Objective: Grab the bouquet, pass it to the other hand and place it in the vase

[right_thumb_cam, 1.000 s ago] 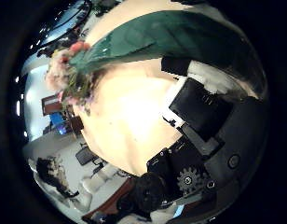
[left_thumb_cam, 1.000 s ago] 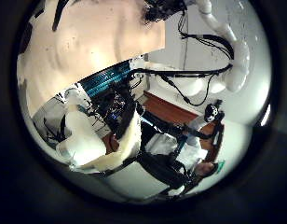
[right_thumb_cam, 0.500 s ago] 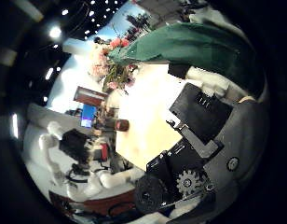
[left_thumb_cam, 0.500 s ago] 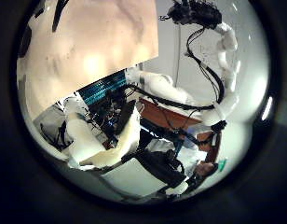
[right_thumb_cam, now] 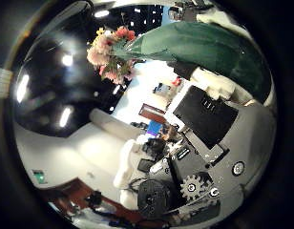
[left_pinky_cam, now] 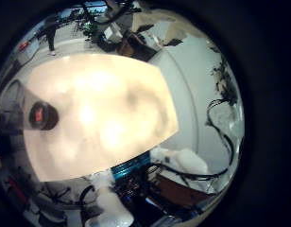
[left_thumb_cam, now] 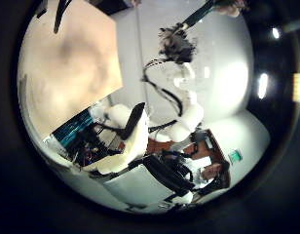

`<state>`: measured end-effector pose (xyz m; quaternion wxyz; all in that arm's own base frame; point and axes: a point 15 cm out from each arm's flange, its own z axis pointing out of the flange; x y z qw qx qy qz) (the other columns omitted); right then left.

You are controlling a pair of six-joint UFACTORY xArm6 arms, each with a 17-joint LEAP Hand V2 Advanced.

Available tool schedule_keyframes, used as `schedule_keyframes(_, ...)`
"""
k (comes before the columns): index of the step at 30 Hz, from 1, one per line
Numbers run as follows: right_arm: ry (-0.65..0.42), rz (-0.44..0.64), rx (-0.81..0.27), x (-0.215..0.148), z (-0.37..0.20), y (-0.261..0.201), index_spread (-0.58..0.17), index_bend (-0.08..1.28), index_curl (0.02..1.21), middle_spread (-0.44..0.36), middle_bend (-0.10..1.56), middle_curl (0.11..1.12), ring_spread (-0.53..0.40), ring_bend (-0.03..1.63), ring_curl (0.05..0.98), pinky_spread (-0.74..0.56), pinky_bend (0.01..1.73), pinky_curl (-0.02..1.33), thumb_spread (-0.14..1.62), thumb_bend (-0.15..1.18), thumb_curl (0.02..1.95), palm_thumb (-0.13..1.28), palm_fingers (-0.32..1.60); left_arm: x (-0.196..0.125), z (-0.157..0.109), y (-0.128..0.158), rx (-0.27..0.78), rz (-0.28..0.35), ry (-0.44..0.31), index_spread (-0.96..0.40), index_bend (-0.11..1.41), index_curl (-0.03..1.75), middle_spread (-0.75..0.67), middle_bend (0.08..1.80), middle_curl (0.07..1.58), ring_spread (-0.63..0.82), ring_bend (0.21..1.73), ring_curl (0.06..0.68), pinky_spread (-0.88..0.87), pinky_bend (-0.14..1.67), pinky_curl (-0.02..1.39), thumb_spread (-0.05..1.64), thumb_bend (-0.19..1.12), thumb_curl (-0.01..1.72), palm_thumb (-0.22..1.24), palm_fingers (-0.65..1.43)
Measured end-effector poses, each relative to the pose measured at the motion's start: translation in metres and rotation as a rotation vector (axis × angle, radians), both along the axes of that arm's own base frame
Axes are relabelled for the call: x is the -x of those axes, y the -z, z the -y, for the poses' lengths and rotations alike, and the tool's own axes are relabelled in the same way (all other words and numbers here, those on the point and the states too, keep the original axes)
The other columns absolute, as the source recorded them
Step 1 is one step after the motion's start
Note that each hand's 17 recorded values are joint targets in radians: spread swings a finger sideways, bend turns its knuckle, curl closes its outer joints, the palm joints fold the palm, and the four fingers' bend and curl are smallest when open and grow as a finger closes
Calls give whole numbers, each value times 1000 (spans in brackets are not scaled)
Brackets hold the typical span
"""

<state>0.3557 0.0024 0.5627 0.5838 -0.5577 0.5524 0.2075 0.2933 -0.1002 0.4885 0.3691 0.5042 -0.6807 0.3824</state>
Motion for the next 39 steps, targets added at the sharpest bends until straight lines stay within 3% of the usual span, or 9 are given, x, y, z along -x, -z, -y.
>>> schedule_keyframes(3,-66,-25,-77,8,-14,28,-210,1215,833,-115,1393,724,-183,1476,672,-172,1377,661,827,15,989,1175,1148,-6,2,-25,149,8,-21,84,148,338,300,216,370,485,548,199,484,210,282,1076,-30,308,231,223)
schedule_keyframes(8,-203,-4,-105,21,-58,48,-207,1222,823,-114,1399,716,-183,1477,676,-175,1364,696,827,6,1022,1176,1147,-18,7,-36,309,-47,-16,110,145,319,328,218,368,496,563,199,481,225,295,1046,-28,311,216,193)
schedule_keyframes(15,-363,-22,-140,38,-109,74,-204,1230,813,-113,1406,707,-183,1476,679,-179,1338,741,829,-4,1060,1176,1146,-22,24,-36,381,-101,28,132,149,303,354,223,370,501,581,200,497,242,307,1014,-27,317,215,167)
schedule_keyframes(29,-602,-102,-55,68,-177,99,-201,1240,797,-102,1415,695,-185,1472,685,-188,1290,821,829,-5,1111,1174,1145,-23,49,-49,479,-96,123,152,154,300,316,261,379,503,575,189,503,246,313,968,-27,336,279,190)
schedule_keyframes(32,-593,-123,-14,61,-179,115,-200,1242,794,-102,1416,693,-186,1471,687,-190,1280,836,829,-5,1119,1172,1146,-21,52,-53,504,-82,147,150,147,292,249,347,402,462,589,185,479,238,306,962,-27,336,288,294)
schedule_keyframes(34,-587,-136,13,58,-179,125,-200,1243,793,-101,1417,692,-186,1470,687,-191,1274,846,829,-5,1124,1172,1146,-22,51,-55,516,-80,146,111,155,291,148,519,460,312,637,195,369,225,302,955,-24,339,306,507)
schedule_keyframes(35,-589,-143,20,58,-179,129,-200,1244,792,-101,1418,691,-186,1470,688,-189,1269,852,829,-5,1126,1171,1144,-22,51,-57,527,-78,142,54,133,274,61,593,474,138,736,207,208,374,331,949,-20,344,328,807)
schedule_keyframes(37,-588,-150,30,58,-179,132,-200,1249,792,-101,1419,690,-187,1468,689,-189,1263,863,830,-5,1131,1170,1143,-24,51,-61,553,-75,138,-7,150,272,-27,668,520,-15,842,248,78,499,375,952,-9,349,366,1006)
schedule_keyframes(39,-568,-156,47,51,-176,138,-200,1251,792,-101,1420,689,-187,1467,690,-189,1257,874,831,-5,1135,1169,1143,-25,51,-63,567,-79,136,-114,226,300,-146,765,609,-214,1046,340,-95,725,483,973,41,376,522,1244)
